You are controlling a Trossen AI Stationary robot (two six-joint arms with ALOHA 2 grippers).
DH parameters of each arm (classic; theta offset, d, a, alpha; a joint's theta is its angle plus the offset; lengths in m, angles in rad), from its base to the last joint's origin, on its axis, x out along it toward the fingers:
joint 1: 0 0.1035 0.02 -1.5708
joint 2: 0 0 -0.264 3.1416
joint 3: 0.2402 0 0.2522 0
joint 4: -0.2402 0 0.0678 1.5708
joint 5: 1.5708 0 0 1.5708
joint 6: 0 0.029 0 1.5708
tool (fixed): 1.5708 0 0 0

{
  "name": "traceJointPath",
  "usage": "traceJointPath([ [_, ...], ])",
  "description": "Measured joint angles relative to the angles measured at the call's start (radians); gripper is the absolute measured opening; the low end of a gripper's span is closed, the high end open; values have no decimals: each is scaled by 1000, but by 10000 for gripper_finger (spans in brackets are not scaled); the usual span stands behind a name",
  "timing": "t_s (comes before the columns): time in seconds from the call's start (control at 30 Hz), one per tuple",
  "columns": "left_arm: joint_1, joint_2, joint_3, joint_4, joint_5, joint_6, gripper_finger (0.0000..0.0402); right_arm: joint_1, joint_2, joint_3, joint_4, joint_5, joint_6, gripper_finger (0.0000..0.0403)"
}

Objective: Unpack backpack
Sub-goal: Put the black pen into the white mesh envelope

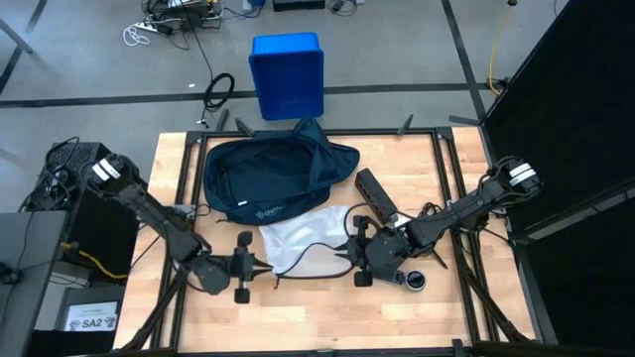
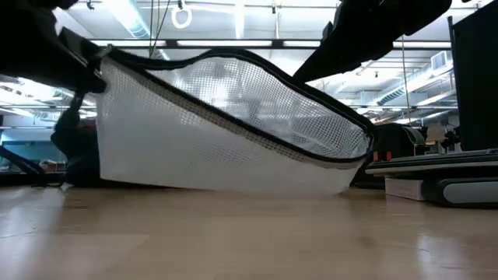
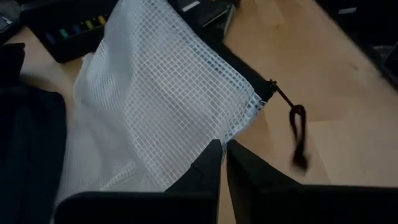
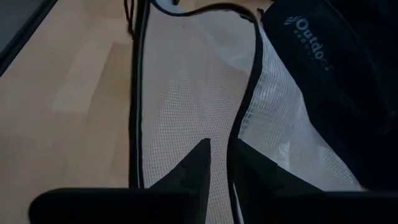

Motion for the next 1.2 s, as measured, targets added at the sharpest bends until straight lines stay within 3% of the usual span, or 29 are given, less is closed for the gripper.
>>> traceJointPath([
  [0.4,140,0,-269,536,166,63,0,-1,0,0,6,1,1,41],
  [1.2,143,0,-272,579,147,116,9,-27,0,-1,26,1,1,41],
])
